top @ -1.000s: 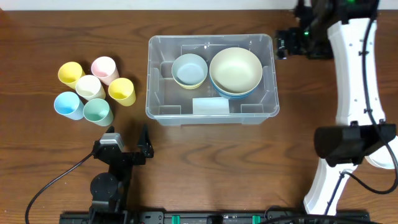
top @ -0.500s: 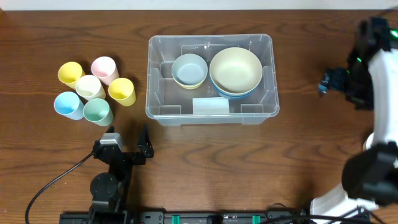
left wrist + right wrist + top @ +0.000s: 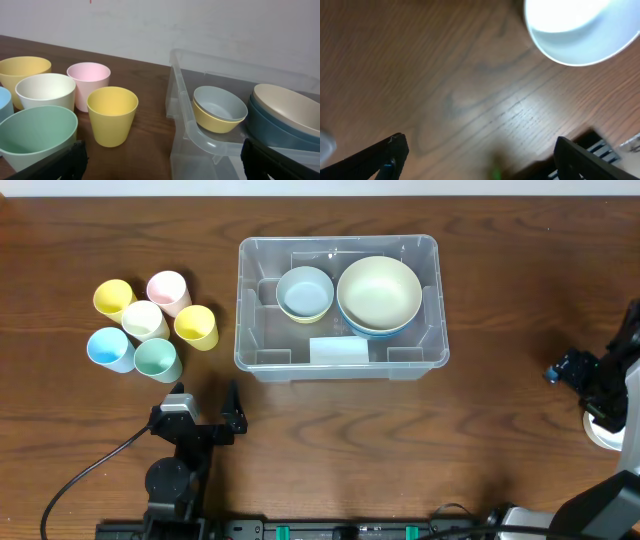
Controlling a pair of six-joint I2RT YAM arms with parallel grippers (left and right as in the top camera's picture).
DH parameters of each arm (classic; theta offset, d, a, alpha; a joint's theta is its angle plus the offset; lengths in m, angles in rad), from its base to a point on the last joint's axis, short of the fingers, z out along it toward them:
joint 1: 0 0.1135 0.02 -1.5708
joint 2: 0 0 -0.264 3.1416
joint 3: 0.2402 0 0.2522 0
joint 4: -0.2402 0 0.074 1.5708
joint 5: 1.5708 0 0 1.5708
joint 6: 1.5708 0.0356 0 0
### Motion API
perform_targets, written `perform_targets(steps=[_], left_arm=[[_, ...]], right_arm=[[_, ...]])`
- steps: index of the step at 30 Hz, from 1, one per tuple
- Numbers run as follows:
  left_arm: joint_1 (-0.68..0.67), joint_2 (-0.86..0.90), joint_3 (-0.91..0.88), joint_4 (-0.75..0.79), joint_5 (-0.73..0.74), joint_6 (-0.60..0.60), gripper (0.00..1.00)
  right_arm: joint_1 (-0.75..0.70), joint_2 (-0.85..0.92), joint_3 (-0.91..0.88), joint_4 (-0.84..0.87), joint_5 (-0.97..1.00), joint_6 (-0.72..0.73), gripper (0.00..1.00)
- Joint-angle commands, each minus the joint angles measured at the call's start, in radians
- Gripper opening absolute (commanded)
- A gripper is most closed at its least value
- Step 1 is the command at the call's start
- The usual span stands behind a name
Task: Pack container
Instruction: 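Grasp the second white bowl at the right edge with right gripper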
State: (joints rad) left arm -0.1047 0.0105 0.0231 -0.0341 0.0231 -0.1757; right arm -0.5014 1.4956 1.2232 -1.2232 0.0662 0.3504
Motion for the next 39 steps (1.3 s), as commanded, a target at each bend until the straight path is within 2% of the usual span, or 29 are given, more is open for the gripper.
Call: perform_targets(steps=[1,12,20,29,34,39], left_arm=[[0.006,-0.005,-0.019,-0.037,-0.014,0.017,0.98],[0.006,-0.005,-0.019,-0.037,-0.015,0.018,0.98],[0.006,-0.005,-0.019,-0.037,-0.014,0.018,0.98],[0.006,-0.005,-0.019,-0.037,-0.015,0.018,0.98],[0.006,-0.005,-0.019,-0.037,-0.015,0.017,0.98],[0.006,-0.005,-0.019,-0.037,-0.014,0.017,0.98]], right_arm=[[-0.026,-0.022,-0.047,0.064,0.020,0.084,0.95],[-0.034,-0.018,-0.094,0.358,0.056,0.080,0.95],[-0.106,-0.018,-0.105,0.355,0.154,0.132,0.96],[-0.243,0.005,-0.230,0.460,0.042,0.150,0.90],[-0.245,0.031,-0.282,0.541,-0.013,0.142,0.86],[-0.241,0.057,-0.291,0.606,-0.057,0.136,0.86]])
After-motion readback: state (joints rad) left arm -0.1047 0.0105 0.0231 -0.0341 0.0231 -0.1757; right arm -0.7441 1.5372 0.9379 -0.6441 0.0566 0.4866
